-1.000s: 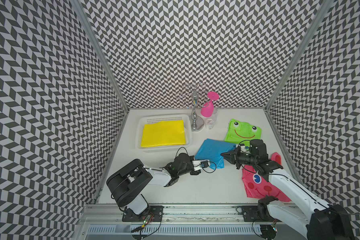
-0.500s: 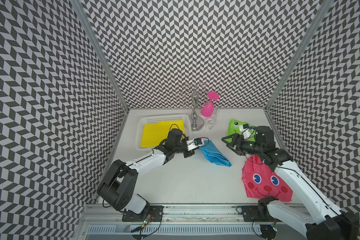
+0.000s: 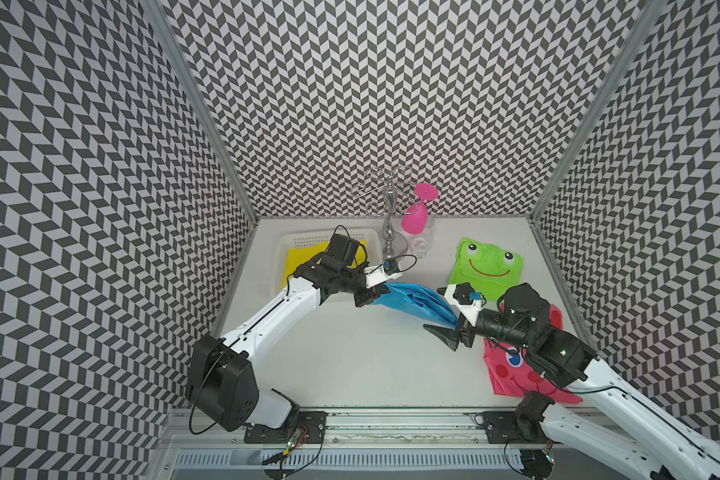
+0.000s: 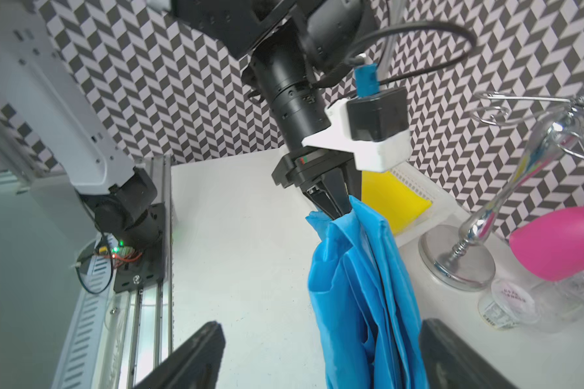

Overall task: Put the folded raincoat in the basket
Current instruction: Pick up the raincoat from the center of the board.

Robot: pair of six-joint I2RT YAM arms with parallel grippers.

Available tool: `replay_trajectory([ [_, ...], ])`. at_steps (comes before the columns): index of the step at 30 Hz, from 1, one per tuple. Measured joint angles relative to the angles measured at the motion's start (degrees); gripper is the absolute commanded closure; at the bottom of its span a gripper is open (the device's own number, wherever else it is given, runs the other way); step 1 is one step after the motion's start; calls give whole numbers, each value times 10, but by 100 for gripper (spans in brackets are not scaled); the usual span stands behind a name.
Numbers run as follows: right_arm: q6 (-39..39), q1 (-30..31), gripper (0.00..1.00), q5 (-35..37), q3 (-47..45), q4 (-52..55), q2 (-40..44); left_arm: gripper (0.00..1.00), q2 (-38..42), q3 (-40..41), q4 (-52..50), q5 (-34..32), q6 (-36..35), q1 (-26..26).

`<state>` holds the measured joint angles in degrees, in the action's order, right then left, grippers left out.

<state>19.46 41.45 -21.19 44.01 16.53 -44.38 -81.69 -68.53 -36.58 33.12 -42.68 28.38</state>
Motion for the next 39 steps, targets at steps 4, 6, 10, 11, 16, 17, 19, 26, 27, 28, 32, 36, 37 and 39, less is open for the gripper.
replay_trajectory([
  [4,66,11,0,18,0,-14,-8,100,44,10,-55,-7,-19,-16],
  [6,81,15,0,22,0,-25,-23,100,69,12,-82,-11,-32,-19],
  [10,112,42,0,-10,-8,-47,-69,100,94,9,-131,-12,-51,-23],
  [11,115,52,0,-17,-12,-55,-79,100,94,9,-139,-13,-53,-23],
  [16,107,95,0,-38,-38,-116,-132,100,92,8,-169,-27,-39,-35],
  [17,102,96,0,-38,-40,-125,-139,100,89,6,-174,-30,-37,-38],
  [19,87,98,2,-35,-41,-151,-155,100,81,1,-184,-35,-31,-44],
  [26,16,97,64,59,-36,-210,-229,98,73,-3,-226,-18,-54,-68],
  [27,8,96,76,68,-36,-213,-234,96,73,-4,-236,-15,-64,-71],
  [28,5,93,88,69,-36,-216,-236,95,73,-5,-245,-13,-73,-72],
  [32,-13,75,100,29,-33,-237,-242,86,69,-28,-301,4,-117,-92],
  [36,-60,55,100,-41,-17,-267,-269,54,55,-70,-343,28,-151,-146],
  [37,-75,52,100,-56,-9,-272,-280,53,53,-76,-347,30,-157,-163],
  [39,-112,47,100,-89,26,-280,-315,44,53,-87,-355,32,-173,-207],
])
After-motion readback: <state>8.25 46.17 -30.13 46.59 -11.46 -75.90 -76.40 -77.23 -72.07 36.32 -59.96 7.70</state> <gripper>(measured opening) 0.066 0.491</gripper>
